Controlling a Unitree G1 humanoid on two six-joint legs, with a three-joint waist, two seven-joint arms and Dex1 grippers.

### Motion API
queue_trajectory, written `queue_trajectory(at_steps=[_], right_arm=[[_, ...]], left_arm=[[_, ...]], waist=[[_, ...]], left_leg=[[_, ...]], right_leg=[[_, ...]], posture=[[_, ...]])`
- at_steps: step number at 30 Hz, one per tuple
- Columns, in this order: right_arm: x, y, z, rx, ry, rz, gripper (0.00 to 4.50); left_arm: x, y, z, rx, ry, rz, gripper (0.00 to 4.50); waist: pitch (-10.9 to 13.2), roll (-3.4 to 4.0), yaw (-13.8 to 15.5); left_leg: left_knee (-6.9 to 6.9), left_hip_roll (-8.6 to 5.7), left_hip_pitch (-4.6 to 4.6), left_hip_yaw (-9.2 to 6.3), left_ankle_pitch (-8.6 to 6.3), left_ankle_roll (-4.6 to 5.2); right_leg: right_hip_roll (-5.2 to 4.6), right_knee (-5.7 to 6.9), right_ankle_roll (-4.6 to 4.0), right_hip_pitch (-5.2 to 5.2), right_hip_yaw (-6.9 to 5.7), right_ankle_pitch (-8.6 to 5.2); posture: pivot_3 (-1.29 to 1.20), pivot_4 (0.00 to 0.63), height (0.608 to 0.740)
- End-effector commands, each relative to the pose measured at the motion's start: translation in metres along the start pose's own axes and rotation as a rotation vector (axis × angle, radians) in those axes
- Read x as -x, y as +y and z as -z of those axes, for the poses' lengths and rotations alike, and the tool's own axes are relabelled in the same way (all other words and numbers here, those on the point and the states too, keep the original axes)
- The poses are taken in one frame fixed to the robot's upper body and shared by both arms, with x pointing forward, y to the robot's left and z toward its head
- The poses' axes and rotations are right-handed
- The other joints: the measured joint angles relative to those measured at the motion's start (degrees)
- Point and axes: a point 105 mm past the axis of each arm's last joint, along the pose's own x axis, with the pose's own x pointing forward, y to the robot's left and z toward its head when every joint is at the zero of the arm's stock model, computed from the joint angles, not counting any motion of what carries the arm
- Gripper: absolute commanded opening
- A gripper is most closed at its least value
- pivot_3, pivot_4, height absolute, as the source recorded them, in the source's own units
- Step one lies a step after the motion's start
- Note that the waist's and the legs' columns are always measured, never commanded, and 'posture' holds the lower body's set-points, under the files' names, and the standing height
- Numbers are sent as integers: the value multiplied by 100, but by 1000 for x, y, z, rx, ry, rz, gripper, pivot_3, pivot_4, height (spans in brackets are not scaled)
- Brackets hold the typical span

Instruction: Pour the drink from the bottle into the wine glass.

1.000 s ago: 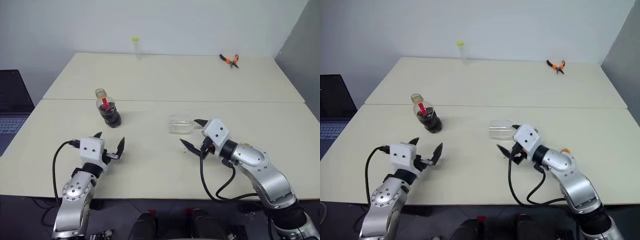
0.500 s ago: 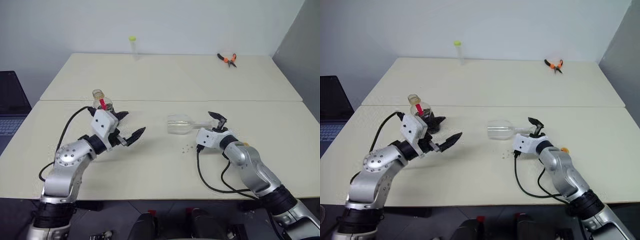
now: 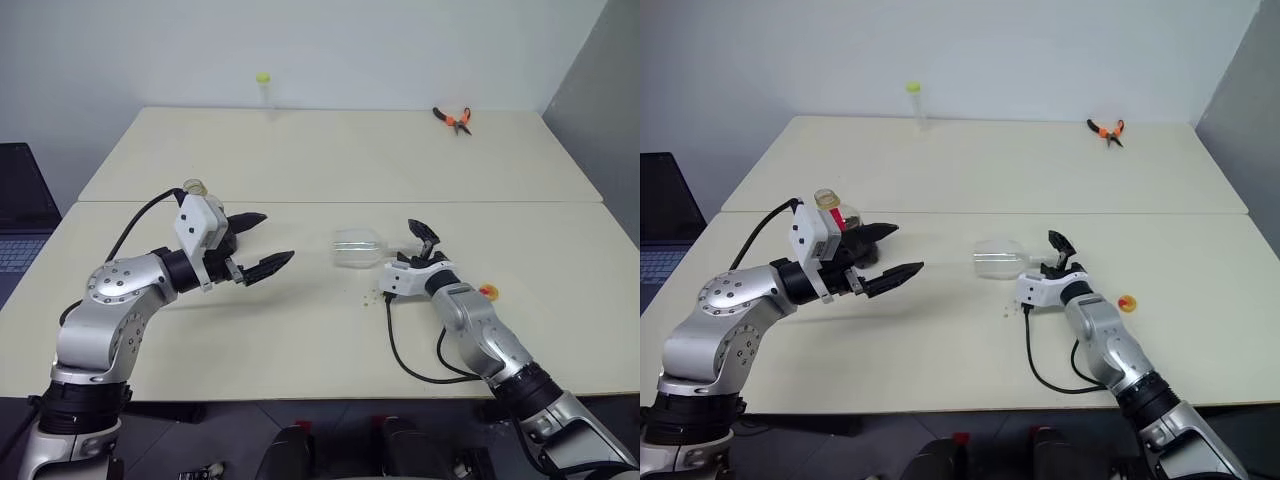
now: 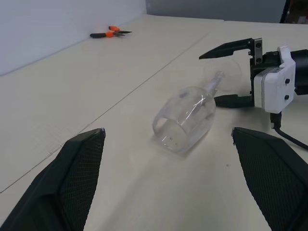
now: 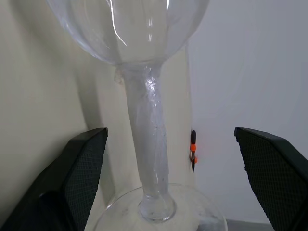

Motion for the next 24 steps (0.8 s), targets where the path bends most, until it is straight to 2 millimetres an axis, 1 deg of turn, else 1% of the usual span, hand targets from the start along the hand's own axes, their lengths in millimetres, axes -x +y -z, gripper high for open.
queue_trajectory(at_steps=[1, 3, 8, 9, 10, 11, 12, 14, 16, 18, 21, 23, 24], right_arm=[[-4, 1, 1, 14, 10, 18, 3948], [-4, 2, -1, 13, 8, 19, 3336], [-3, -2, -7, -2, -6, 43, 1531], [-3, -4, -8, -6, -8, 53, 1240], [-3, -7, -8, -10, -9, 63, 782], [-3, -13, -9, -19, -10, 82, 422], [-3, -18, -9, -23, -10, 96, 180], [-2, -27, -8, -31, -13, 121, 147], [-1, -32, -7, -42, -15, 128, 147], [2, -37, -6, -110, -27, 131, 147], [7, -43, -10, -304, -90, 129, 147], [10, -42, -19, -530, -172, 94, 147], [12, -43, -23, -610, -214, 91, 147]], left_arm=[[-1, 4, -11, -32, -37, -17, 4500], [-2, 4, -12, -30, -43, -18, 4500], [-3, 8, -15, -14, -62, -44, 4500], [-2, 8, -16, -12, -64, -48, 4500], [-2, 8, -16, -12, -65, -50, 4500], [-2, 10, -18, -6, -73, -57, 4500], [-1, 10, -20, -3, -77, -62, 4500], [0, 12, -21, -9, -81, -79, 4500], [1, 14, -21, -24, -77, -101, 4500], [2, 14, -20, -18, -100, -114, 4500], [6, 8, -15, -2, -102, -78, 4500], [10, 2, -15, 41, -106, -17, 4500], [12, 0, -17, 53, -118, 1, 4500]], waist=[[0, 0, -1], [0, 0, -1], [0, 0, -1], [0, -1, -2], [0, 0, -4], [0, 0, -3], [0, 0, -4], [1, 0, -4], [1, 0, -3], [1, 0, -1], [1, 0, -1], [1, 0, -2], [2, 0, -5]], left_leg=[[0, 0, 1, 0, 0, 0], [0, 1, 1, 1, 0, 0], [0, 1, 2, 3, 0, 0], [0, 1, 3, 3, 0, 0], [0, 1, 3, 3, 0, 0], [0, 1, 3, 3, -1, 0], [0, 2, 3, 3, -1, 0], [-1, 3, 3, 3, -6, 9], [0, 3, 3, 5, -8, 12], [0, 2, 3, 4, -8, 12], [0, 3, 2, 5, -9, 11], [0, 4, 3, 6, -11, 15], [-1, 6, 2, 4, -12, 17]], right_leg=[[0, 0, 0, 1, 0, 0], [0, 0, 0, 1, 1, 0], [0, 1, 0, 1, 3, 0], [1, 1, 0, 1, 3, 0], [1, 1, 0, 1, 3, 0], [2, 2, 0, 1, 3, 0], [3, 2, 0, 1, 3, 0], [2, 2, 0, 0, 4, 0], [2, 2, 0, -1, 7, 0], [1, 2, 0, -1, 6, 0], [0, 2, 0, -1, 8, 0], [0, 2, 0, -1, 8, 0], [1, 1, 0, -1, 6, 0]], posture=[[0, 150, 740], [0, 150, 740], [0, 150, 740], [0, 150, 740], [0, 150, 740], [0, 150, 740], [0, 150, 740], [0, 150, 740], [0, 150, 740], [0, 150, 740], [0, 150, 740], [0, 150, 740], [0, 150, 740]])
